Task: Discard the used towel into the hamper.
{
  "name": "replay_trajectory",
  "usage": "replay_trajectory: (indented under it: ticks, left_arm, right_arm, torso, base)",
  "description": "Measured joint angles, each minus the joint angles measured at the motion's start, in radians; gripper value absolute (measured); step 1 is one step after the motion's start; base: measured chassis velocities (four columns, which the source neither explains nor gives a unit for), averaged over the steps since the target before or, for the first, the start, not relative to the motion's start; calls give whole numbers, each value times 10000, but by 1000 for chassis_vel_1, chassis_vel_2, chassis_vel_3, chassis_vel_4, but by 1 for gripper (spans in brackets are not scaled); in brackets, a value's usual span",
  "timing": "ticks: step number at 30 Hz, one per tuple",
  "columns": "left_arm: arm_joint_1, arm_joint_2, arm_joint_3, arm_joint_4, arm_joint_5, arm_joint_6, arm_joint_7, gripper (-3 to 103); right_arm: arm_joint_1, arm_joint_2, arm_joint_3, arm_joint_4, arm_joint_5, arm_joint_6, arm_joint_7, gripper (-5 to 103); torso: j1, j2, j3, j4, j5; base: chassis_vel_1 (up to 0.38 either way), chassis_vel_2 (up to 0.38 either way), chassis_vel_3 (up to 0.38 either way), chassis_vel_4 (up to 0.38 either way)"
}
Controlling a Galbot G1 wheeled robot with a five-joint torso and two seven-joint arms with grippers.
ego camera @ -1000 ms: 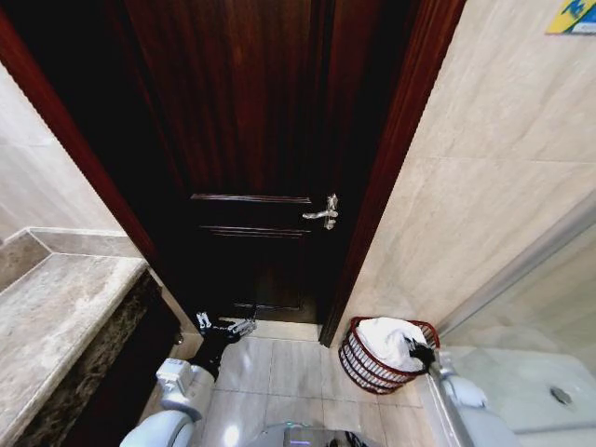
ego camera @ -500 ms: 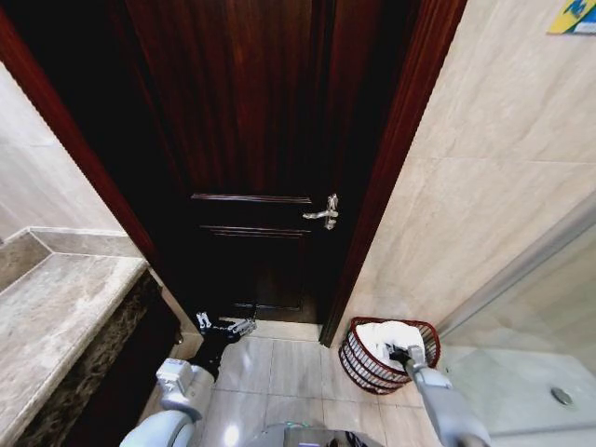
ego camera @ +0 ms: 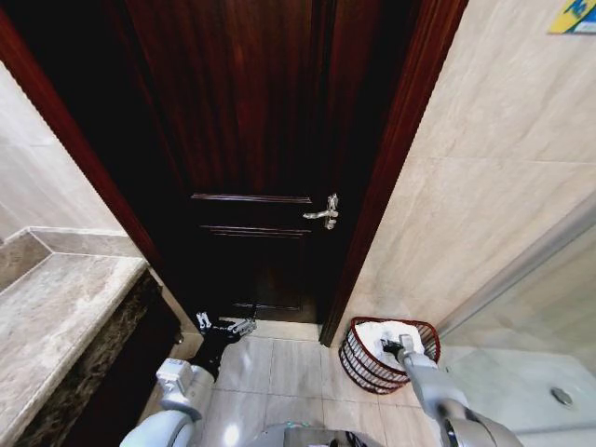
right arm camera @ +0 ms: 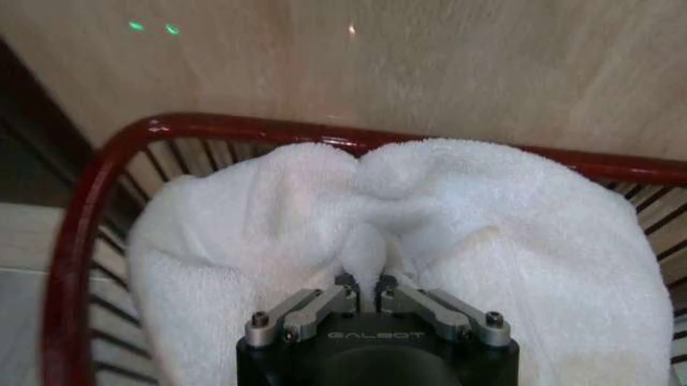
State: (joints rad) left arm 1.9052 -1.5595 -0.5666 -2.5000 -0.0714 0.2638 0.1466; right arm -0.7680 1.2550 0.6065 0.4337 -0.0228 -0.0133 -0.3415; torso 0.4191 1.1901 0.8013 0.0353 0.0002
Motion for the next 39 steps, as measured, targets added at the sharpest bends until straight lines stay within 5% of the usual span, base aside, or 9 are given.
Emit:
replay_trajectory:
  ticks: [2,4,5,17,25,35,39]
  left_arm:
    - [0,0,0,0,0,0,0,100]
    - [0,0,0,0,0,0,0,100]
    - [-1,0,0,0,0,0,0,100]
    - [-1,0,0,0,0,0,0,100]
    - [0,0,0,0,0,0,1,100]
    - [0,0,0,0,0,0,0,100]
    - [0,-1,0,0,0,0,0,100]
  right_arm:
    - [-695,-169,-54,888,457,-168,-288,17]
    - [-949,-246,-55,1192,601,-168,-355,17]
    - [-1545,-451,-52,1971,923,-209,-460,27]
    - [-4455,-1174,582,6088,2579,717,-732,71]
    - [-2643,-856,274,3518,2252,1223,-517,99]
    - [-54,-279,193,-306,1432,1601,-83,100]
    - [518,-80,285,-1207,1227,996,134,100]
  torso:
    - [-1,0,-1,-3,0]
    - [-1,0,-1,-3,3]
    - [-1,0,-1,-3,4]
    - [-2,2,-2,-6,-2]
    - [-1,1,-1,-2,0]
    - [0,1,0,0,-5]
    - [0,1,0,-3,-6]
  base:
    - [0,0,0,0]
    - [0,0,0,0]
    - [0,0,0,0]
    - [0,0,0,0]
    - [0,0,0,0]
    - [0,0,0,0]
    - [0,0,0,0]
